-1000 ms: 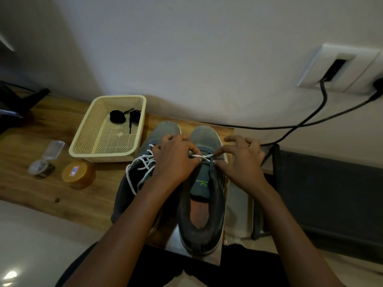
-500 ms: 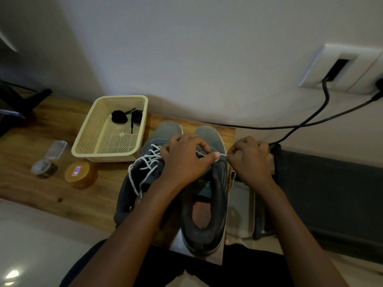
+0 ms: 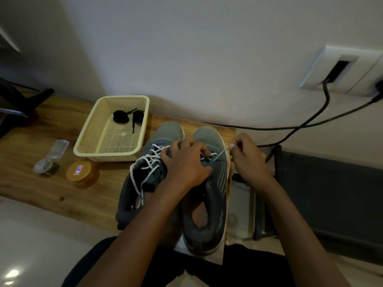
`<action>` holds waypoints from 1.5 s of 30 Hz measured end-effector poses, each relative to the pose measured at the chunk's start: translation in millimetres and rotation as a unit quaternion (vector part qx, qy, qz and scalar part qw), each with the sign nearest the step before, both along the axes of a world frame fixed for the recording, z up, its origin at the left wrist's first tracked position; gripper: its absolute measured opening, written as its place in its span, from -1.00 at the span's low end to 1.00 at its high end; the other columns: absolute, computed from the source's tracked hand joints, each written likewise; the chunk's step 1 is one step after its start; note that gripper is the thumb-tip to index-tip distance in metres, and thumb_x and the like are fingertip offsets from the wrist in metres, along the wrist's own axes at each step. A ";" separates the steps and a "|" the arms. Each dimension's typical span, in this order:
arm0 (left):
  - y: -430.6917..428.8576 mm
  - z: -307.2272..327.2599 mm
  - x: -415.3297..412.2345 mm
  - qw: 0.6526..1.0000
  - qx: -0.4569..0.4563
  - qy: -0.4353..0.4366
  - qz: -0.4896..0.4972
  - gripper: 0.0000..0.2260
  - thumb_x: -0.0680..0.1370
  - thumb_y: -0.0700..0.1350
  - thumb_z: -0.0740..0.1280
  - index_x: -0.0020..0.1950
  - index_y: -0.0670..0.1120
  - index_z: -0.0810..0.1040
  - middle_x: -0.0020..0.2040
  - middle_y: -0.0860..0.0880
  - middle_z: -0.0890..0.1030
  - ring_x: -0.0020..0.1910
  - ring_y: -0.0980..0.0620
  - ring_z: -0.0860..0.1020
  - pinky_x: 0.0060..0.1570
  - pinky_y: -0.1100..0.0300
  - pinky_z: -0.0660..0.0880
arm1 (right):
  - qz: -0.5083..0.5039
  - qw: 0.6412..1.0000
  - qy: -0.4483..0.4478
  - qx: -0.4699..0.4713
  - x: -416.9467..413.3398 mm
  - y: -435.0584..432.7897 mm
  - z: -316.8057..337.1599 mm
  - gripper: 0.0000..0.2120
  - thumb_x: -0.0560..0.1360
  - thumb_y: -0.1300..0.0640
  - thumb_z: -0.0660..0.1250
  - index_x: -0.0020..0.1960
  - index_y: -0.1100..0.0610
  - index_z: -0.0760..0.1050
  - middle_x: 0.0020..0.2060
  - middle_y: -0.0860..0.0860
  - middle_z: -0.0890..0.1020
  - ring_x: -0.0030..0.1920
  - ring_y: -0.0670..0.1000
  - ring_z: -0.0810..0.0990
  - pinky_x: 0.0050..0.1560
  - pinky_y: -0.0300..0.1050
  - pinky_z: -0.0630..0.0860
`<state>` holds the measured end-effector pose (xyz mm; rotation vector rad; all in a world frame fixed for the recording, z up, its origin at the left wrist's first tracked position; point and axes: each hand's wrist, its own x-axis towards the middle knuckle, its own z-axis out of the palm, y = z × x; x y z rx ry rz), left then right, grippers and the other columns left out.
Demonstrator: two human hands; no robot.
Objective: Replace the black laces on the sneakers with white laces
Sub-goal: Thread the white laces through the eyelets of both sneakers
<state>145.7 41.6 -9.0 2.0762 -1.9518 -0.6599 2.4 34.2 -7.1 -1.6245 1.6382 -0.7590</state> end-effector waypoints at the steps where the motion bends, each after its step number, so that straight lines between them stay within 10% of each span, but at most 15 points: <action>1: 0.1 -0.1 0.0 1.000 0.002 -0.003 0.002 -0.74 0.43 0.02 0.40 0.08 0.17 0.44 0.41 0.10 0.27 0.46 -0.04 0.05 0.39 -0.11 -0.08 | 0.006 1.000 -0.010 0.005 1.0 -0.1 1.6 -0.85 0.61 0.15 0.12 -0.14 0.04 0.33 -0.26 0.00 0.50 -0.07 0.03 0.50 0.26 0.02 0.25; 4: -0.5 0.5 -1.4 1.000 0.011 -0.006 0.008 -0.72 0.43 0.03 0.40 0.09 0.17 0.44 0.41 0.08 0.27 0.46 -0.06 0.05 0.40 -0.13 -0.07 | 0.042 0.998 -0.054 0.007 3.7 -0.8 7.2 -0.85 0.58 0.18 0.18 -0.17 0.07 0.38 -0.26 0.05 0.50 -0.16 0.02 0.49 0.14 0.12 0.38; 11: -6.1 8.0 -6.3 0.990 -0.099 0.102 -0.004 -0.96 0.49 0.07 0.36 -0.07 0.19 0.55 0.15 0.12 0.53 0.31 -0.03 0.36 0.31 -0.19 0.17 | 0.052 0.973 -0.222 -0.042 12.7 -3.0 37.1 -0.83 0.46 0.38 0.33 -0.26 0.19 0.55 -0.40 -0.01 0.56 -0.43 -0.25 0.49 -0.32 -0.40 0.42; 17: -3.3 29.6 -7.6 0.931 -0.158 0.329 0.007 -0.85 0.53 -0.03 0.36 -0.02 -0.03 0.69 -0.02 -0.01 0.68 0.01 0.08 0.61 0.11 -0.02 0.49 | 0.030 0.938 -0.339 -0.070 18.9 -3.4 67.7 -0.90 0.40 0.39 0.38 -0.22 0.24 0.60 -0.40 0.07 0.58 -0.35 -0.09 0.52 -0.28 -0.29 0.46; 26: -0.3 40.5 -14.2 0.922 -0.161 0.352 0.026 -0.69 0.57 -0.03 0.30 -0.11 -0.28 0.62 -0.14 -0.31 0.62 -0.18 -0.15 0.57 -0.06 -0.04 0.49 | 0.069 0.897 -0.425 -0.101 27.4 8.7 107.7 -0.92 0.40 0.37 0.37 -0.16 0.24 0.59 -0.37 0.04 0.62 -0.26 -0.04 0.60 -0.16 -0.27 0.52; 32: 2.3 51.3 -11.3 0.905 -0.144 0.400 0.021 -0.68 0.52 0.10 0.29 0.05 -0.11 0.64 -0.08 -0.11 0.68 -0.12 0.08 0.62 -0.09 0.30 0.48 | 0.102 0.820 -0.561 -0.046 30.8 8.5 114.9 -0.78 0.54 0.12 0.18 0.03 0.23 0.52 -0.14 0.14 0.67 0.03 0.14 0.63 -0.02 -0.12 0.54; 38: 4.1 62.1 -0.5 0.828 -0.176 0.531 0.029 -0.66 0.56 -0.23 0.30 0.25 0.12 0.44 0.06 0.05 0.58 0.03 0.15 0.56 0.00 0.32 0.51 | -0.057 0.902 -0.418 -0.087 31.9 4.3 96.7 -0.85 0.55 0.29 0.21 -0.03 0.30 0.55 -0.23 0.18 0.65 -0.16 0.06 0.64 -0.06 -0.18 0.58; 45: -0.5 59.2 8.0 0.809 -0.180 0.542 0.137 -0.80 0.61 -0.07 0.23 -0.12 -0.02 0.61 -0.40 0.09 0.41 -0.40 0.18 0.36 -0.32 0.30 0.33 | -0.042 0.955 -0.291 -0.042 36.2 2.7 84.0 -0.86 0.52 0.28 0.26 -0.11 0.26 0.59 -0.27 0.12 0.63 -0.23 -0.04 0.60 -0.11 -0.21 0.57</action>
